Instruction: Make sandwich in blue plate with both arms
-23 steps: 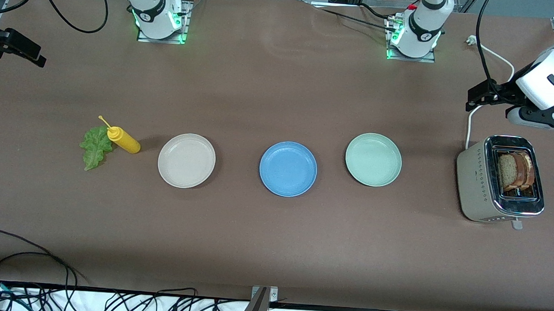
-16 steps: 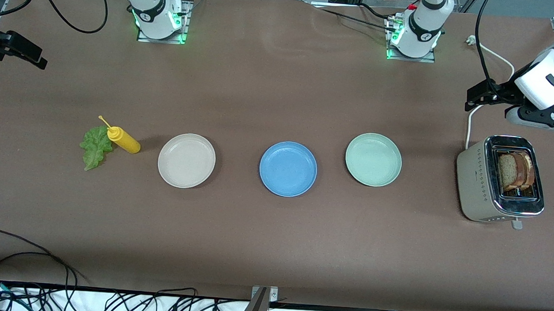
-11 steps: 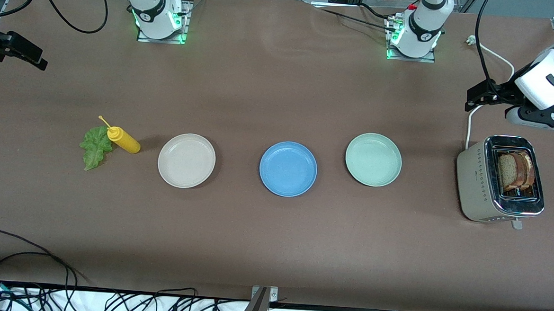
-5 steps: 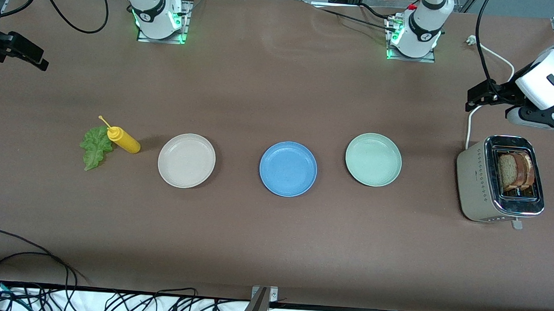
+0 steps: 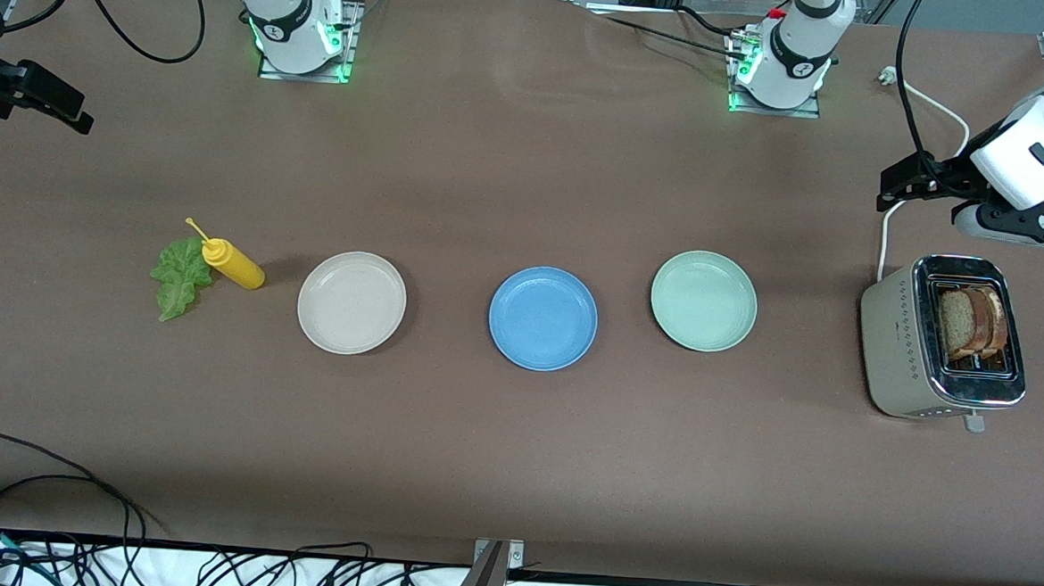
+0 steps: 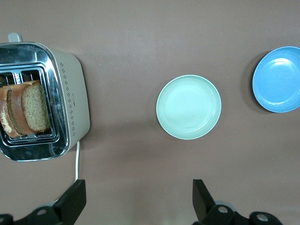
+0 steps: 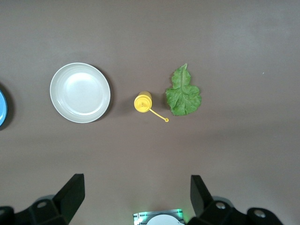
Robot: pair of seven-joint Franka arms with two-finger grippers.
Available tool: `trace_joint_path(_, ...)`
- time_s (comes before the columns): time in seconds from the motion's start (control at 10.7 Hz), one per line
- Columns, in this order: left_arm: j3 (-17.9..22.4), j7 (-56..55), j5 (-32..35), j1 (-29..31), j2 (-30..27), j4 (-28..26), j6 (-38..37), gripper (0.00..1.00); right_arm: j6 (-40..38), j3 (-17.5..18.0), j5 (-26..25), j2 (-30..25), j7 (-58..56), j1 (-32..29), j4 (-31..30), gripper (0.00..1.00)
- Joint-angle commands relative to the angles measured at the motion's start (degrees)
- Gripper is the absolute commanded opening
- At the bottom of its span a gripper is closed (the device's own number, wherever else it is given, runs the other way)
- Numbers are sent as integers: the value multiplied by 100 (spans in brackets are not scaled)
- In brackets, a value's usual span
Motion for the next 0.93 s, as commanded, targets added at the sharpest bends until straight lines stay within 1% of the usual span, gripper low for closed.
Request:
trace_joint_path(0.0, -69, 82, 4, 133, 5, 3, 40, 100, 53, -41, 12, -34, -82, 45, -40, 100)
trace_joint_path(0.84, -113, 82, 31, 151, -12, 3, 32, 100, 105, 21, 12, -34, -73, 63, -40, 100)
